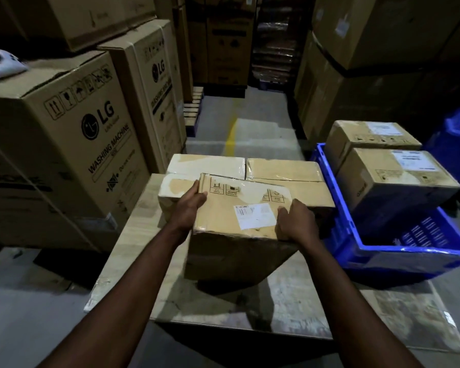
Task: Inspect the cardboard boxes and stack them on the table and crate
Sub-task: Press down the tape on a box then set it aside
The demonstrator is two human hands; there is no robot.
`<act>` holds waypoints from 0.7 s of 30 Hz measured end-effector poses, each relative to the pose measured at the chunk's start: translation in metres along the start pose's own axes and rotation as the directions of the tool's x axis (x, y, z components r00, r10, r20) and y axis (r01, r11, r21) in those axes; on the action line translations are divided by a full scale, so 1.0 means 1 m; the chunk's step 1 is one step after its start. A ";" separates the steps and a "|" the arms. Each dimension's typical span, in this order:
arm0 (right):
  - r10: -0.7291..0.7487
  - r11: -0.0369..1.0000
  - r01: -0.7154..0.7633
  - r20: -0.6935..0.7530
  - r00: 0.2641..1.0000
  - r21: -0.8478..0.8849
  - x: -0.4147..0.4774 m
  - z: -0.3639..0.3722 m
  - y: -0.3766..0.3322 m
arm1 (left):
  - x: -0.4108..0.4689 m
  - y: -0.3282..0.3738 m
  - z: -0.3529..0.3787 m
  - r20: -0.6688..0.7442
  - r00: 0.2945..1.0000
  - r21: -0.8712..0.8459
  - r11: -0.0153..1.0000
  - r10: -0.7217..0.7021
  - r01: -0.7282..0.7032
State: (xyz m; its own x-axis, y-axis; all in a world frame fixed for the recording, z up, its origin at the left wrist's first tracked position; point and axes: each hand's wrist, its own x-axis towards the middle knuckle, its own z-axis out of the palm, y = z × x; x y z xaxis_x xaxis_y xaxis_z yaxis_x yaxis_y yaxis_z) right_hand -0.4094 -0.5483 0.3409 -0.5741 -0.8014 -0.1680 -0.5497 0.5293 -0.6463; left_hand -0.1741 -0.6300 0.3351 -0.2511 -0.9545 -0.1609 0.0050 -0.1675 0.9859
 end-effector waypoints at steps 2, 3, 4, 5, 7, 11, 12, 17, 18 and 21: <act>-0.030 0.997 0.029 -0.016 0.999 -0.078 0.001 0.001 -0.008 | 0.003 -0.004 -0.004 -0.038 0.999 0.029 0.999 -0.025 0.026; -0.049 0.992 0.046 -0.017 0.999 -0.121 0.001 0.003 -0.011 | 0.004 -0.007 -0.004 -0.034 0.999 0.068 0.997 -0.030 0.032; -0.068 0.984 0.065 -0.017 0.998 -0.163 0.000 0.005 -0.013 | 0.005 -0.011 -0.005 -0.025 0.999 0.116 0.993 -0.034 0.037; -0.078 0.977 0.073 -0.018 0.997 -0.199 0.000 0.008 -0.014 | 0.004 -0.015 -0.005 -0.018 0.999 0.163 0.986 -0.031 0.034; -0.087 0.968 0.080 -0.021 0.996 -0.237 0.001 0.010 -0.015 | 0.005 -0.019 -0.004 -0.028 0.999 0.200 0.979 -0.026 0.031; -0.079 0.968 0.074 -0.013 0.997 -0.239 0.008 0.011 -0.007 | 0.007 -0.015 -0.001 -0.074 0.997 0.226 0.974 -0.001 0.017; -0.082 0.968 0.077 -0.014 0.996 -0.238 0.008 0.013 -0.005 | 0.007 -0.016 -0.001 -0.078 0.997 0.255 0.967 0.013 0.007; -0.111 0.980 0.104 -0.032 0.993 -0.167 -0.003 0.027 -0.001 | 0.006 -0.017 -0.002 -0.064 0.993 0.645 0.763 0.096 -0.032; -0.128 0.980 0.122 -0.024 0.992 -0.160 -0.006 0.029 0.000 | 0.006 -0.015 -0.001 -0.031 0.993 0.744 0.666 0.118 -0.056; -0.330 0.905 0.310 -0.023 0.944 -0.291 -0.009 0.029 -0.004 | 0.005 -0.013 0.005 0.178 0.962 0.912 0.333 0.207 -0.240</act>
State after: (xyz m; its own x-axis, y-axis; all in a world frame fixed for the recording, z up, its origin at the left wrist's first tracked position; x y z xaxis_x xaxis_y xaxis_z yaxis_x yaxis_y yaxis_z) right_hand -0.3842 -0.5509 0.3232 -0.3742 -0.9246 0.0718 -0.8518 0.3121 -0.4208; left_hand -0.1801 -0.6315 0.3217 -0.4128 -0.9090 0.0577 -0.8207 0.3986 0.4093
